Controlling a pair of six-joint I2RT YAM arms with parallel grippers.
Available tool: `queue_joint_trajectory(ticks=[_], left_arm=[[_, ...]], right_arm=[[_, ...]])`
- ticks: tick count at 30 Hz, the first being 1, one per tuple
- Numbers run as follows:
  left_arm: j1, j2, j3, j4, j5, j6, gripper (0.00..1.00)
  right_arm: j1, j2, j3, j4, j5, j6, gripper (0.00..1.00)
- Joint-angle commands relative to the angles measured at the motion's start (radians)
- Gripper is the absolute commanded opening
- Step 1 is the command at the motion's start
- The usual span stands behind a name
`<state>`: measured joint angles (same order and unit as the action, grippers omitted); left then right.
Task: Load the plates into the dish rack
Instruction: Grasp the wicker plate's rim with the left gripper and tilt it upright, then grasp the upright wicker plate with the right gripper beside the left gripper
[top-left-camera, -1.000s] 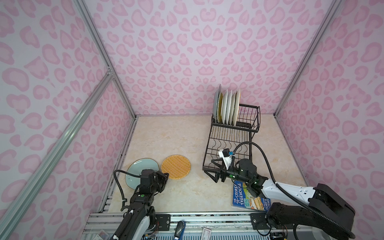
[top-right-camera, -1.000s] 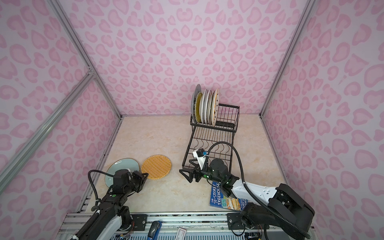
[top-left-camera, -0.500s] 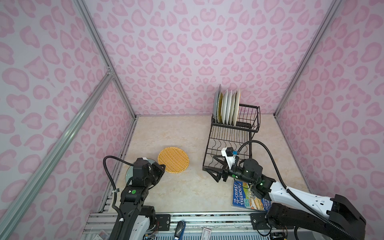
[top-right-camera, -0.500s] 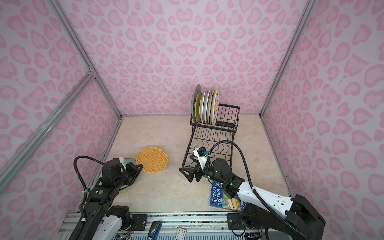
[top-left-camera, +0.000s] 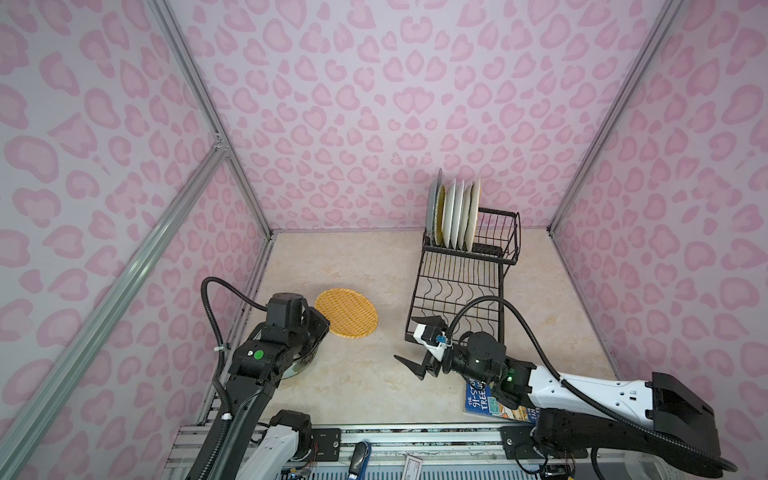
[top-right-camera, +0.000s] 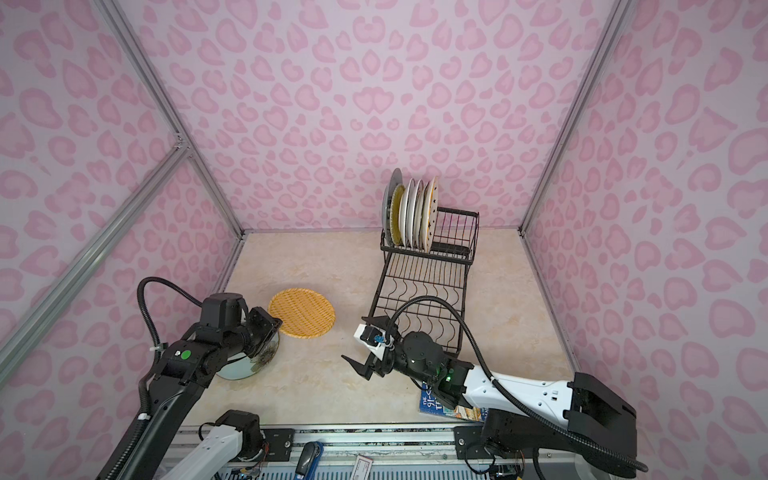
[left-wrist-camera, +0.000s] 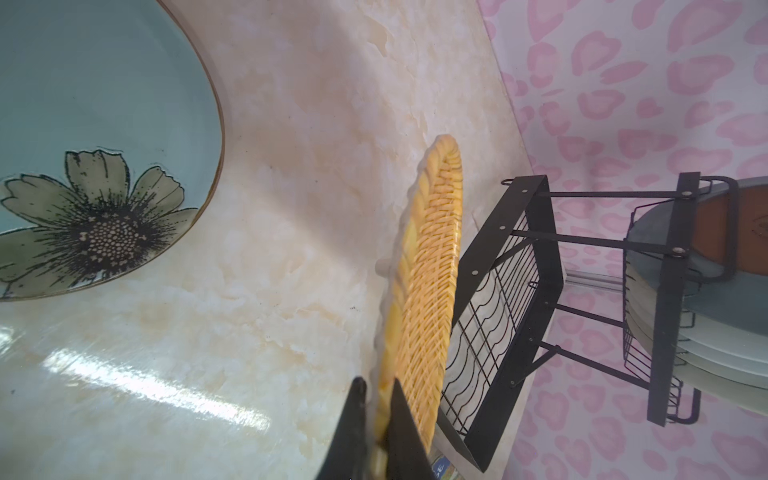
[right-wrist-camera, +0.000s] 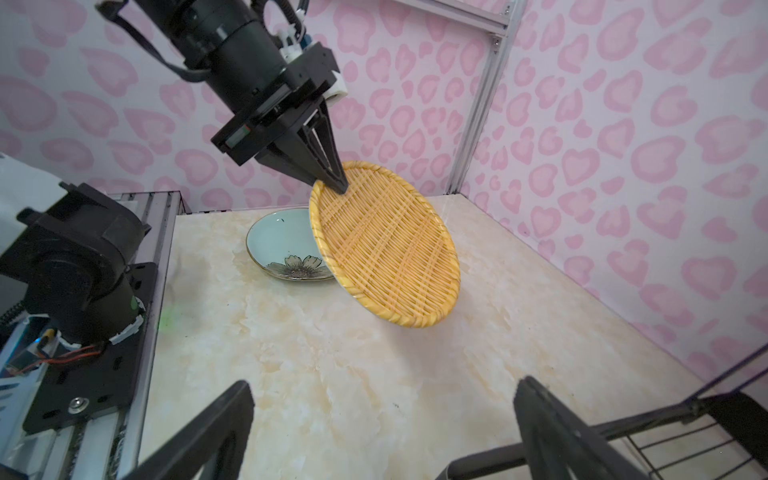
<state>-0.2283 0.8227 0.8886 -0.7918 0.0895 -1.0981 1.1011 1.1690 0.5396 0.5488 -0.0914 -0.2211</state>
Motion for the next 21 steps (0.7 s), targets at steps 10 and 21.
queue_joint_trajectory(ticks=[10, 21], left_arm=[[-0.206, 0.197, 0.216, -0.104, -0.231, -0.110, 0.03], [-0.310, 0.282, 0.304, -0.121, -0.280, -0.114, 0.03]], right_arm=[[0.060, 0.251, 0.212, -0.063, 0.055, -0.289, 0.93], [0.057, 0.401, 0.320, -0.058, 0.180, -0.319, 0.74]])
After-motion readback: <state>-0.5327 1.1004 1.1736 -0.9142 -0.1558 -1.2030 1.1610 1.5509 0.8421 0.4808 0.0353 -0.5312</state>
